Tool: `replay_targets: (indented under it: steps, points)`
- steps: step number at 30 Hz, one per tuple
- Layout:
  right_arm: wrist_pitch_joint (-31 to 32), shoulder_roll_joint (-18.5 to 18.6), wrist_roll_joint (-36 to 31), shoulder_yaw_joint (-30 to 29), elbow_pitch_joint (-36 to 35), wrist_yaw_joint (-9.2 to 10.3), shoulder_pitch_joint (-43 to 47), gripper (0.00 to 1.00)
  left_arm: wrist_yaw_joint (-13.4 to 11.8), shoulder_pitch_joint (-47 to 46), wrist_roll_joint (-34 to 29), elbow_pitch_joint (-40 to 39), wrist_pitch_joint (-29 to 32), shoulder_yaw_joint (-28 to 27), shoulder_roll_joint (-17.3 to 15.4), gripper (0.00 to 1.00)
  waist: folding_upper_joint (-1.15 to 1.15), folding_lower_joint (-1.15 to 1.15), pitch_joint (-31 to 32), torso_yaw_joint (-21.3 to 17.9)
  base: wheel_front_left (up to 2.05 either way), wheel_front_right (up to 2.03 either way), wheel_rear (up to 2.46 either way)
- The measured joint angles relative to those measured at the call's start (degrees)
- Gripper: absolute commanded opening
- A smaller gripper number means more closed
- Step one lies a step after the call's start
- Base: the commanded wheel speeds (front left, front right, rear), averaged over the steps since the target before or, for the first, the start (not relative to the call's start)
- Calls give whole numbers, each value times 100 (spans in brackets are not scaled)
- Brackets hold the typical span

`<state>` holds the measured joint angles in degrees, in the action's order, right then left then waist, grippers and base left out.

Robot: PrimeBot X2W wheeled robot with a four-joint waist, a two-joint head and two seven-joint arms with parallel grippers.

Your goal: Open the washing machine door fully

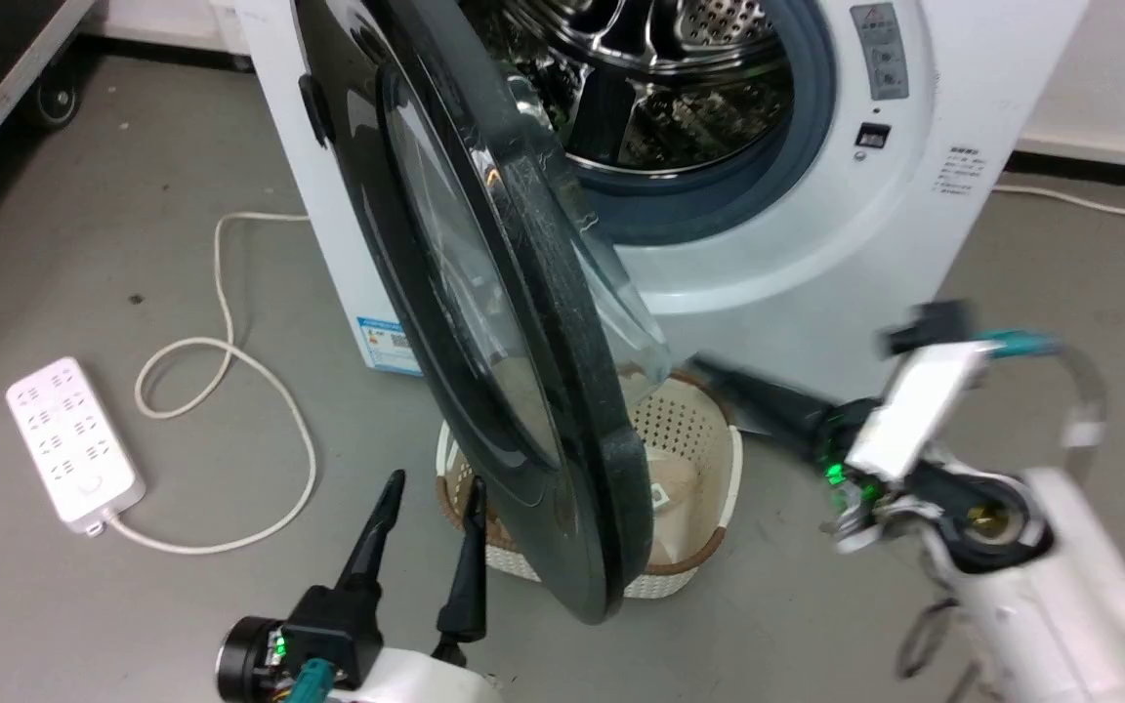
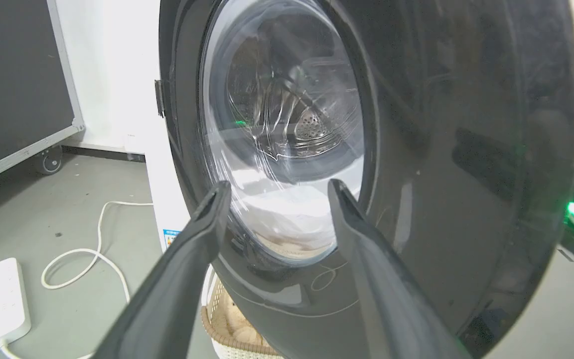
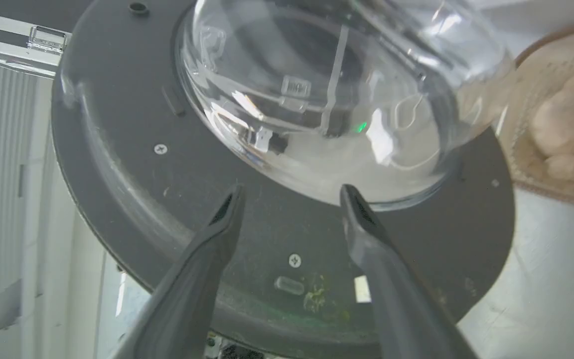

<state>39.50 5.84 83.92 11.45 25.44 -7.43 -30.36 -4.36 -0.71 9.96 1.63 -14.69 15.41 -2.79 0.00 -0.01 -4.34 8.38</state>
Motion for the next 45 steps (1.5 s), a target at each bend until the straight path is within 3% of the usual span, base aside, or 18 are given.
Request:
replay_targets:
  steps: [5, 9, 12, 16, 20, 25, 41, 42, 43, 45]
  points:
    - [-1651, 688, -1673, -1, -1326, 0, 578, 100, 52, 21, 45, 4, 1, -180, 0, 100, 0, 0, 138, -136, 0, 0, 0]
    - [-3205, 1080, -3073, -42, -1968, 0, 1230, 100, 66, 58, 82, 35, 0, -303, 0, 100, 0, 0, 271, -270, 0, 0, 0]
    - [-4220, 1212, -4154, -180, -2162, -1, 1686, 100, 101, 111, 87, 46, 1, -402, 0, 100, 0, 0, 367, -396, 0, 0, 0]
    - [-4987, 1113, -5656, -616, -2238, -1, 2266, 100, 154, 220, 91, 54, 1, -516, -1, 100, 0, 0, 465, -579, 0, 0, 0]
    - [-5145, 503, -6647, -1211, -2463, -1, 2777, 100, 188, 298, 83, 53, 1, -592, 0, 100, 0, 0, 529, -726, 0, 0, 0]
    - [-5144, -43, -7251, -1350, -2653, -2, 3261, 100, 231, 376, 65, 96, 0, -616, 0, 100, 0, 0, 559, -837, 0, 0, 0]
    - [-4920, -258, -7358, -1096, -2508, -1, 3656, 100, 198, 520, -444, 44, 1, -693, -1, 100, 0, 1, 617, -886, 0, 0, 0]
    - [-4920, -260, -7350, -1105, -2510, -1, 3655, 100, 194, 520, -483, -10, 1, -701, -1, 22, 0, 0, 616, -883, 0, 0, 0]
    - [-4922, -264, -7340, -1122, -2515, -2, 3652, 100, 187, 519, -491, -81, 1, -705, -1, 0, 0, 0, 615, -882, 0, 0, 0]
    - [-4925, -267, -7338, -1171, -2517, -1, 3647, 100, 142, 519, -488, -174, 1, -710, -1, 0, 0, 1, 616, -881, 0, 0, 0]
